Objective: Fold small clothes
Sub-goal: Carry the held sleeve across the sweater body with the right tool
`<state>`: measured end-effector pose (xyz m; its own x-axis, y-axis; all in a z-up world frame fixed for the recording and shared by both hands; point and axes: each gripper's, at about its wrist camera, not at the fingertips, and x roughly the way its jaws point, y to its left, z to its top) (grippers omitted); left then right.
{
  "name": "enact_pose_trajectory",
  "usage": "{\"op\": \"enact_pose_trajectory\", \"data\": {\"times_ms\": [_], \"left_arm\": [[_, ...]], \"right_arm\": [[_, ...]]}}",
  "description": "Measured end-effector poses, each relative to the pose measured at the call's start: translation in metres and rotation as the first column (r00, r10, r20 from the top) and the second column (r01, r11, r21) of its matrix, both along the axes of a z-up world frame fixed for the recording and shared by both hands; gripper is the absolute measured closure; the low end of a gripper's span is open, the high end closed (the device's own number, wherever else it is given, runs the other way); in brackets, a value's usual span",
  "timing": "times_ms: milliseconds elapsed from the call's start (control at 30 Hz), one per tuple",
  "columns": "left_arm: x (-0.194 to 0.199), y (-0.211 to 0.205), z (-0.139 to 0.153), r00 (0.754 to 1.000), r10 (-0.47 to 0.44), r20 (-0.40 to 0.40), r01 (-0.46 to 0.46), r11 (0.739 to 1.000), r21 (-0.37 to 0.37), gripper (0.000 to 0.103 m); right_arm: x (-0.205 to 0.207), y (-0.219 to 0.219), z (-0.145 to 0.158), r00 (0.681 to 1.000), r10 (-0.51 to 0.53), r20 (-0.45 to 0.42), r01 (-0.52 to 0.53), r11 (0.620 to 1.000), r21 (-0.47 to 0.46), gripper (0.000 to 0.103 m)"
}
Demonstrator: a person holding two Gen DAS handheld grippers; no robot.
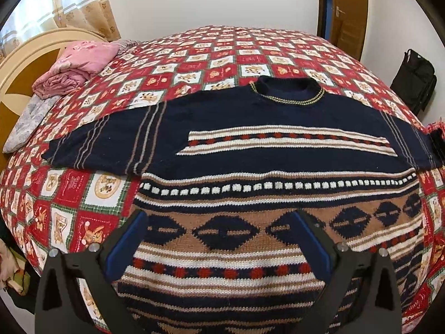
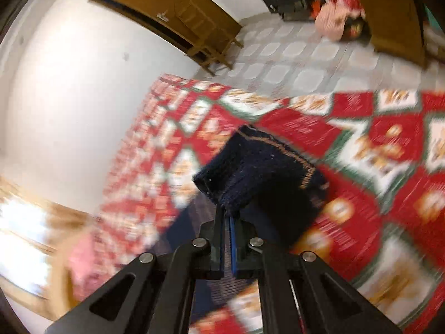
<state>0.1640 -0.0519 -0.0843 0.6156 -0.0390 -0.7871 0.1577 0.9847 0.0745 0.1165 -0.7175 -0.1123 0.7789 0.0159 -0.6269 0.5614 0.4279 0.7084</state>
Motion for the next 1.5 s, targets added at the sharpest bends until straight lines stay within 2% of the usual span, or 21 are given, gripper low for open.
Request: {"op": "enact_pose_trajectory", "data": {"times_ms": [33,100,167,333,467,633,800,933,1033,1100,1200,1367,1467,1500], "left_arm": [[-0.001,0.002,0.0,1.0,0.002,0.001,-0.002,1.0,-0.006,0.0],[-0.003,0.007,0.001,1.0,0.004,0.0,-0.004,1.0,-0.021,0.0],[-0.005,0.01,0.002,1.0,-0.001,0.003,0.001,1.0,-0.031,0.0],[-0.007,0.021,0.002,1.0,0.007,0.006,-0.007,0.999,-0.046,0.0],[-0.011,0.026,0.006,0.999,0.011,0.034,-0.009,0.999,-0.049,0.0],[-0.014,0.034,0.009,0.999,0.007,0.048,-0.003,0.997,-0.077,0.0],[-0.015,0.053,0.012,0.998,0.031,0.059,-0.024,0.994,-0.104,0.0],[-0.019,0.077,0.014,0.994,0.072,0.085,-0.063,0.993,-0.1,0.0],[-0.019,0.099,0.012,0.99,0.112,0.09,-0.103,0.99,-0.098,0.0],[-0.019,0.114,0.01,0.986,0.144,0.087,-0.135,0.985,-0.105,0.0],[-0.017,0.132,0.007,0.98,0.181,0.084,-0.171,0.979,-0.115,0.0],[-0.018,0.151,0.002,0.974,0.213,0.08,-0.203,0.972,-0.117,0.0],[-0.014,0.155,-0.002,0.973,0.22,0.067,-0.211,0.969,-0.129,0.0],[-0.014,0.155,-0.004,0.973,0.22,0.064,-0.211,0.969,-0.13,0.0]], "right_arm": [[0.003,0.005,0.008,1.0,-0.001,0.008,0.001,1.0,0.003,0.1],[0.012,0.017,0.031,1.0,0.006,-0.026,-0.008,0.997,-0.077,0.1],[0.02,0.026,0.043,0.999,0.036,-0.021,-0.038,0.993,-0.111,0.1],[0.04,0.059,0.049,0.994,0.112,-0.015,-0.113,0.991,-0.078,0.1],[0.057,0.109,0.06,0.98,0.195,0.037,-0.193,0.979,-0.06,0.1],[0.104,0.202,0.096,0.934,0.352,0.055,-0.341,0.929,-0.146,0.101],[0.151,0.311,0.109,0.853,0.515,0.084,-0.496,0.85,-0.176,0.101],[0.184,0.402,0.092,0.783,0.618,0.072,-0.599,0.78,-0.184,0.101],[0.204,0.466,0.066,0.733,0.679,0.047,-0.663,0.728,-0.175,0.101],[0.213,0.512,0.043,0.698,0.716,0.01,-0.703,0.688,-0.182,0.101],[0.221,0.562,0.01,0.664,0.745,-0.065,-0.739,0.64,-0.212,0.101],[0.232,0.6,-0.04,0.633,0.756,-0.167,-0.771,0.596,-0.222,0.1],[0.236,0.609,-0.06,0.596,0.788,-0.153,-0.8,0.565,-0.203,0.1],[0.237,0.613,-0.063,0.592,0.791,-0.156,-0.802,0.56,-0.206,0.1]]}}
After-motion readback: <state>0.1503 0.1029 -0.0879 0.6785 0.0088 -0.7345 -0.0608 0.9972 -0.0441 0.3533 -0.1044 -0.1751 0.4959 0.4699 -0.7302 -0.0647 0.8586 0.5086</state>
